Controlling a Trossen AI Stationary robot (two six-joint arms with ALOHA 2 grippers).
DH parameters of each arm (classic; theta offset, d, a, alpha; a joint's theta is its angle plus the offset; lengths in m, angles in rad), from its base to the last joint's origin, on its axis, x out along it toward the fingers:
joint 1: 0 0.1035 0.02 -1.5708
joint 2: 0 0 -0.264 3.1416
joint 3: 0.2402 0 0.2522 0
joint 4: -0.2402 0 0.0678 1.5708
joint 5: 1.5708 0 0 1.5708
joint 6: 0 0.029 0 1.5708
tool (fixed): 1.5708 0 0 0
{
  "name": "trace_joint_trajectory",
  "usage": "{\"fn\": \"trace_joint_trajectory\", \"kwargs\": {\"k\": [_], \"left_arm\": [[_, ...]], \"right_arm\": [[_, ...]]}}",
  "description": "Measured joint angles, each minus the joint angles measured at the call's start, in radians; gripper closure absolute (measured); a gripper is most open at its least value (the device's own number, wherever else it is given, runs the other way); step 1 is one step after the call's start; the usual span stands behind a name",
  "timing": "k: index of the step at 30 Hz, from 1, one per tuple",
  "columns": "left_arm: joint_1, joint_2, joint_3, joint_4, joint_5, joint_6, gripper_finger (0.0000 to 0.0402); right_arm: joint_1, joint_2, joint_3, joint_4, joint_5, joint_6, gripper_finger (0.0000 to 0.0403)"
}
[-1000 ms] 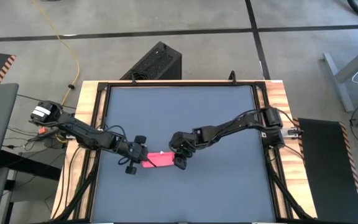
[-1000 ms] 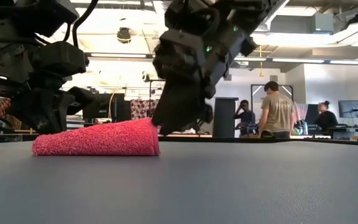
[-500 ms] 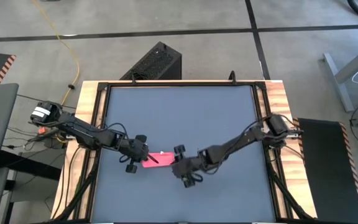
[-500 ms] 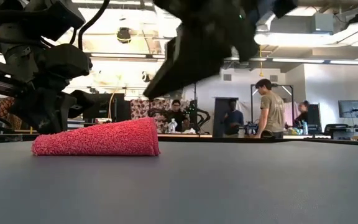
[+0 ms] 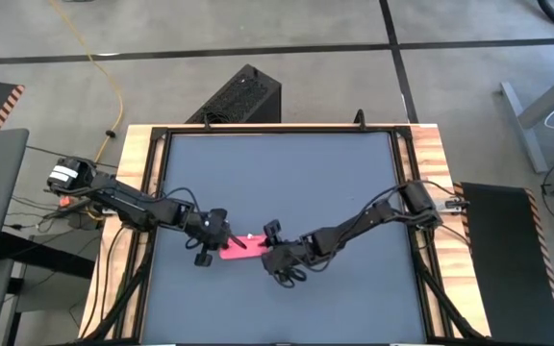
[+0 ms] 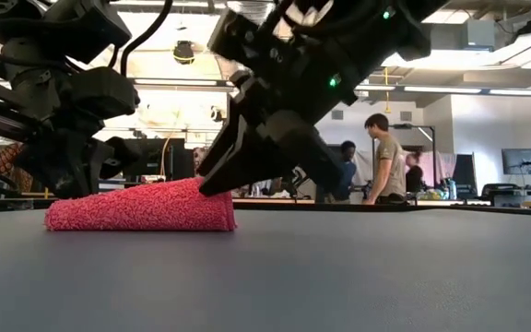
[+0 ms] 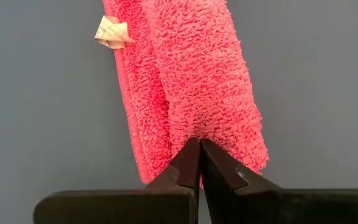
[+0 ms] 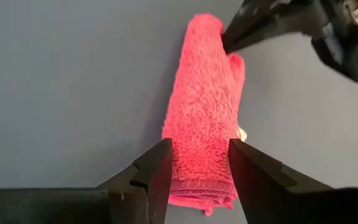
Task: Roll towel
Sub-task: Roll the red towel
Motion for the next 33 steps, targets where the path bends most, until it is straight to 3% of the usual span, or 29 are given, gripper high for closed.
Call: {"fn": "trace_joint_trajectory", "kwargs": {"k": [11, 18, 27, 33], "left_arm": [[0.015, 0.0, 0.0, -0.001, 0.041, 0.0, 0.0401], [0.015, 0.0, 0.0, -0.001, 0.065, -0.003, 0.0401], [0.015, 0.0, 0.0, -0.014, 0.083, -0.039, 0.0401], [0.014, 0.0, 0.0, -0.069, 0.087, -0.064, 0.0401]], "right_arm": [[-0.06, 0.0, 0.0, -0.026, -0.149, 0.146, 0.0228], [-0.114, 0.0, 0.0, -0.079, -0.256, 0.336, 0.0286], [-0.201, 0.051, 0.005, -0.09, -0.538, 0.614, 0.0356], [-0.236, 0.091, 0.005, -0.089, -0.657, 0.715, 0.0377]]}}
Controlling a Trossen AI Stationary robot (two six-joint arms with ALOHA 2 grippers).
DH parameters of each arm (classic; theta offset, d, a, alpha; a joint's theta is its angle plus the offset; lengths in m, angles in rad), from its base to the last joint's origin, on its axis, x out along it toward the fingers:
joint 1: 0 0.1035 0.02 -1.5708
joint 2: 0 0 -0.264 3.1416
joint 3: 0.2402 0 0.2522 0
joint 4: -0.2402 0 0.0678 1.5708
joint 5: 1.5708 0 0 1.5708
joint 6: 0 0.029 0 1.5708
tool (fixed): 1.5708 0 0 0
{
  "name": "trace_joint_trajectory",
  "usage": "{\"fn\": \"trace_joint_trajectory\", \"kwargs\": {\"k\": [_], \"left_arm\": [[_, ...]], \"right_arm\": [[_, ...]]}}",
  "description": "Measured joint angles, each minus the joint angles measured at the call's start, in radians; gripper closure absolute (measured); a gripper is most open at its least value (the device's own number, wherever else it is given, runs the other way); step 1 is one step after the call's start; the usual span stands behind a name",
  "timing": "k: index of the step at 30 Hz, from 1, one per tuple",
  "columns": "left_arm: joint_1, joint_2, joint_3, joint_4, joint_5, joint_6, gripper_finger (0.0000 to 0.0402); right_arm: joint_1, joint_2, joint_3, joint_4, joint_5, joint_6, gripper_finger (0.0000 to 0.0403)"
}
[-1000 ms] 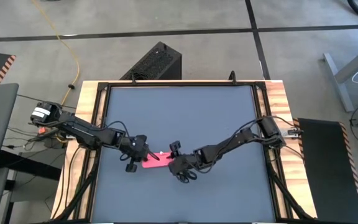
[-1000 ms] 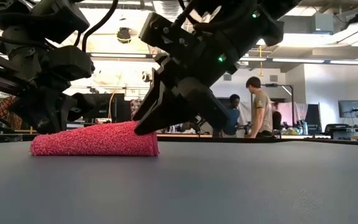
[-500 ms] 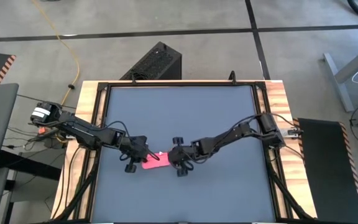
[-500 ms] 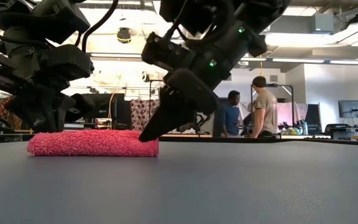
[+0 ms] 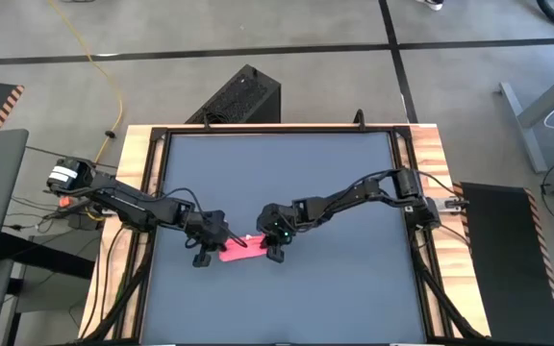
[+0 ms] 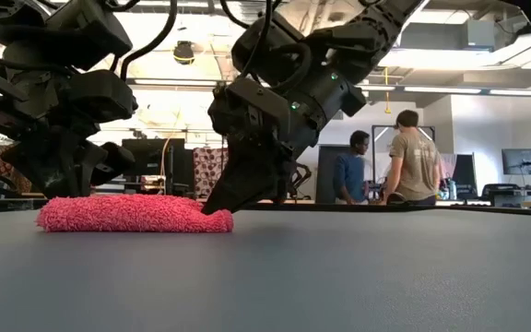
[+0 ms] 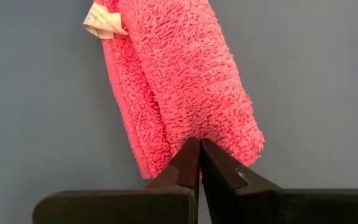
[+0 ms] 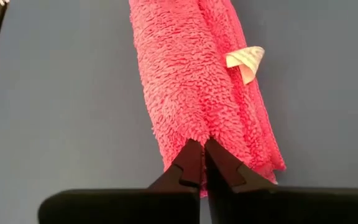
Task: Roll towel
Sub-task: Roll the red towel
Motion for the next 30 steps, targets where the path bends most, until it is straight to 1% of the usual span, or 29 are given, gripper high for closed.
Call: {"fn": "trace_joint_trajectory", "kwargs": {"k": [4, 7, 10, 14, 17, 20, 22, 24, 26, 28, 30], "left_arm": [[0.0, -0.002, 0.0, -0.037, -0.004, -0.034, 0.0401], [0.0, -0.029, 0.0, -0.071, -0.012, -0.035, 0.0397], [-0.001, -0.082, 0.002, -0.127, -0.014, -0.038, 0.0385], [-0.001, -0.178, 0.026, -0.178, -0.08, -0.037, 0.0364], [-0.005, -0.244, 0.03, -0.175, -0.102, -0.046, 0.0346], [-0.035, -0.291, 0.036, -0.072, -0.107, -0.053, 0.0328], [-0.074, -0.291, 0.035, 0.006, -0.109, -0.033, 0.0317], [-0.117, -0.268, 0.035, 0.084, -0.15, -0.005, 0.0309], [-0.155, -0.23, 0.035, 0.136, -0.221, 0.022, 0.03], [-0.183, -0.182, 0.035, 0.145, -0.305, 0.032, 0.0291], [-0.193, -0.132, 0.035, 0.144, -0.364, 0.022, 0.0281]], "right_arm": [[-0.008, 0.001, 0.0, -0.003, -0.028, 0.021, 0.0373], [-0.015, 0.0, 0.0, -0.004, -0.055, 0.026, 0.0372], [-0.019, 0.001, -0.001, -0.004, -0.061, 0.026, 0.0373], [-0.029, 0.002, -0.003, 0.004, -0.084, 0.041, 0.0373], [-0.032, 0.002, -0.004, 0.01, -0.103, 0.045, 0.0373], [-0.044, 0.002, -0.004, 0.012, -0.117, 0.063, 0.0373], [-0.047, 0.002, -0.005, 0.015, -0.135, 0.073, 0.0373], [-0.059, 0.003, -0.005, 0.022, -0.156, 0.085, 0.0373], [-0.068, 0.003, -0.005, 0.025, -0.178, 0.094, 0.0373], [-0.078, 0.004, -0.006, 0.03, -0.203, 0.099, 0.0373], [-0.083, 0.004, -0.006, 0.032, -0.212, 0.113, 0.0373]]}}
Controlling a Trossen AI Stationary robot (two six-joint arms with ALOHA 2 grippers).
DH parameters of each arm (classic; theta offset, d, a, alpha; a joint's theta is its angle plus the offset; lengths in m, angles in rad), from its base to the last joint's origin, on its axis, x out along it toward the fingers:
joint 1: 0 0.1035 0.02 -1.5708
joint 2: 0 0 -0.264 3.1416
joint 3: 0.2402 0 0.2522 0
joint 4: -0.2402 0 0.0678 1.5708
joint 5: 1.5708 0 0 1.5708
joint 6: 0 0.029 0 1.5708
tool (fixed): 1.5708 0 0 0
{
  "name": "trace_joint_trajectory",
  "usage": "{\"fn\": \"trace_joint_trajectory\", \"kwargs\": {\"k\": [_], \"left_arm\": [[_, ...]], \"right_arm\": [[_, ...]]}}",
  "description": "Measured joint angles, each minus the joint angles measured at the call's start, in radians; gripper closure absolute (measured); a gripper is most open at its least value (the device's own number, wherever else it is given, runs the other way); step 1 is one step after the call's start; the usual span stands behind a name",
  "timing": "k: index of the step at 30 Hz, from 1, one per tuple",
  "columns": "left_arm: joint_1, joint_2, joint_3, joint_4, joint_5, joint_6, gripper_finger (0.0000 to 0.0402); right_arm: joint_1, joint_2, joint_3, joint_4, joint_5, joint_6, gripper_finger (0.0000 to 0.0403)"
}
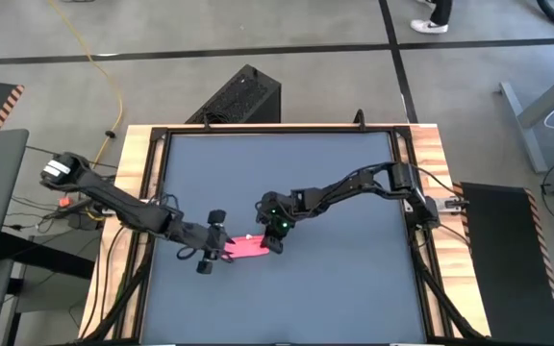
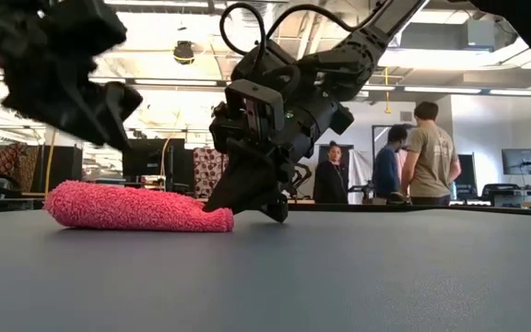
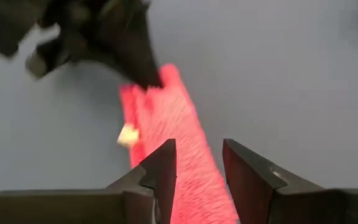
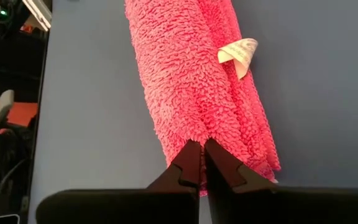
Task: Roll towel
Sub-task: Roll the red towel
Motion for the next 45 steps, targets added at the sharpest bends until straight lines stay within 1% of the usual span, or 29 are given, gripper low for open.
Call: {"fn": "trace_joint_trajectory", "kwargs": {"k": [2, 9, 12, 17, 21, 24, 28, 33, 36, 38, 40, 42, 45], "left_arm": [[0.0, 0.046, 0.0, 0.005, -0.023, -0.017, 0.0272], [0.001, 0.19, 0.0, 0.087, -0.019, -0.028, 0.0246], [0.005, 0.226, 0.0, 0.093, -0.02, -0.039, 0.0244], [0.034, 0.246, 0.0, 0.092, -0.008, -0.109, 0.0244], [0.082, 0.246, 0.0, 0.092, 0.063, -0.15, 0.0244], [0.13, 0.246, 0.0, 0.088, 0.157, -0.181, 0.0249], [0.187, 0.246, 0.0, 0.086, 0.261, -0.195, 0.0272], [0.246, 0.245, 0.0, 0.071, 0.348, -0.206, 0.0301], [0.277, 0.245, 0.0, 0.061, 0.392, -0.216, 0.0317], [0.295, 0.245, 0.0, 0.055, 0.426, -0.216, 0.0327], [0.314, 0.246, 0.0, 0.053, 0.456, -0.216, 0.0335], [0.33, 0.246, 0.0, 0.05, 0.483, -0.216, 0.034], [0.349, 0.246, 0.0, 0.047, 0.507, -0.216, 0.0344]], "right_arm": [[-0.006, 0.0, 0.0, 0.004, -0.019, 0.004, 0.0373], [-0.009, 0.0, 0.0, 0.014, -0.035, 0.007, 0.0373], [-0.016, 0.0, 0.0, 0.014, -0.053, 0.006, 0.0373], [-0.024, 0.0, 0.0, 0.014, -0.101, 0.003, 0.0373], [-0.033, 0.0, 0.001, 0.016, -0.147, 0.01, 0.0372], [-0.046, 0.0, 0.001, 0.017, -0.17, 0.03, 0.0365], [-0.06, 0.0, 0.001, 0.019, -0.189, 0.057, 0.0348], [-0.081, -0.023, 0.0, 0.002, -0.221, 0.063, 0.0336], [-0.091, -0.05, -0.004, -0.07, -0.233, 0.03, 0.0335], [-0.096, -0.071, -0.006, -0.135, -0.23, -0.007, 0.0334], [-0.098, -0.097, -0.005, -0.176, -0.196, -0.04, 0.0334], [-0.092, -0.123, -0.005, -0.198, -0.13, -0.072, 0.0334], [-0.057, -0.145, -0.003, -0.176, -0.005, -0.112, 0.0334]]}}
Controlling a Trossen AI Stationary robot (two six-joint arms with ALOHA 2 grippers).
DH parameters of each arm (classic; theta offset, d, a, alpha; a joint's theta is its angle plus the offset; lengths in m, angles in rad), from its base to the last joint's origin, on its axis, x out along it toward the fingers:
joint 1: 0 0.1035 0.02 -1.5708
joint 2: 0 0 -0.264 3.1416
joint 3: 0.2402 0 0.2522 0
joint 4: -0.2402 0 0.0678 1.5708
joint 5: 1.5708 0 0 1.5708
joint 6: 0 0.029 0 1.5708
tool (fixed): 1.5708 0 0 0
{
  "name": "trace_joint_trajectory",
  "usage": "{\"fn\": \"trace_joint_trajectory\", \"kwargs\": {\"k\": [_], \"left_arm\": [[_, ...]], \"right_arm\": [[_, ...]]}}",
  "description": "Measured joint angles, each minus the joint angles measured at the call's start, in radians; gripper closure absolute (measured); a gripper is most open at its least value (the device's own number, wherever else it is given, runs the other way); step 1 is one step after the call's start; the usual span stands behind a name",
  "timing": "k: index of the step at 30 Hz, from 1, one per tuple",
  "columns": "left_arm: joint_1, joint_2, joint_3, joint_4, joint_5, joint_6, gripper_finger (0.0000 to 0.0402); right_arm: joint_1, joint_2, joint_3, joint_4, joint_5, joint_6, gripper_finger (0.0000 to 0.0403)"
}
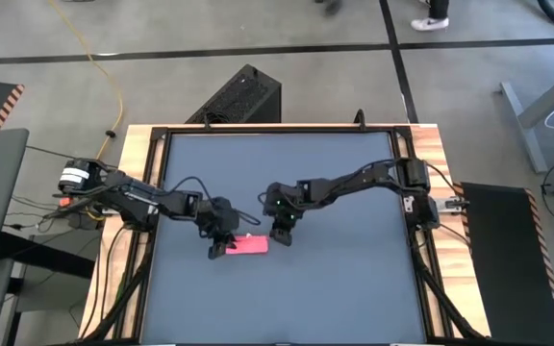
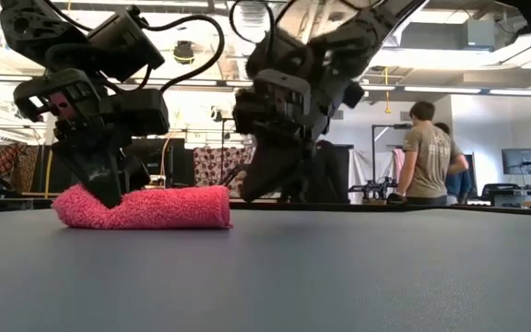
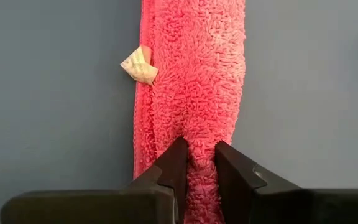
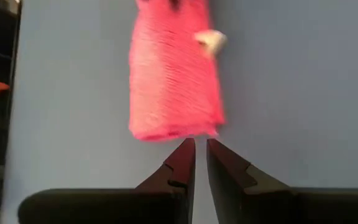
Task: Roll towel
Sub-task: Roll the red towel
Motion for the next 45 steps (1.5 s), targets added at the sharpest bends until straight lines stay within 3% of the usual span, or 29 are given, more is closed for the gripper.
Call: {"fn": "trace_joint_trajectory", "kwargs": {"k": [5, 10, 15, 25, 32, 45], "left_arm": [[0.029, 0.0, -0.001, -0.008, 0.038, -0.001, 0.0344], [0.053, 0.0, -0.001, -0.028, 0.053, -0.002, 0.0344], [0.069, 0.0, -0.001, -0.031, 0.088, -0.002, 0.0344], [0.072, 0.0, -0.001, -0.033, 0.151, -0.029, 0.0345], [0.083, 0.001, -0.001, -0.032, 0.157, -0.041, 0.0345], [0.178, -0.058, -0.001, -0.1, 0.371, 0.036, 0.0345]], "right_arm": [[0.089, -0.018, 0.001, 0.113, 0.108, -0.07, 0.0334], [0.158, -0.018, 0.001, 0.208, 0.29, -0.108, 0.0337], [0.172, 0.006, 0.003, 0.303, 0.351, -0.119, 0.0348], [0.134, 0.103, 0.003, 0.332, 0.34, -0.041, 0.0383], [0.116, 0.146, 0.006, 0.344, 0.332, -0.013, 0.0379], [0.114, 0.146, 0.006, 0.303, 0.331, -0.013, 0.0381]]}}
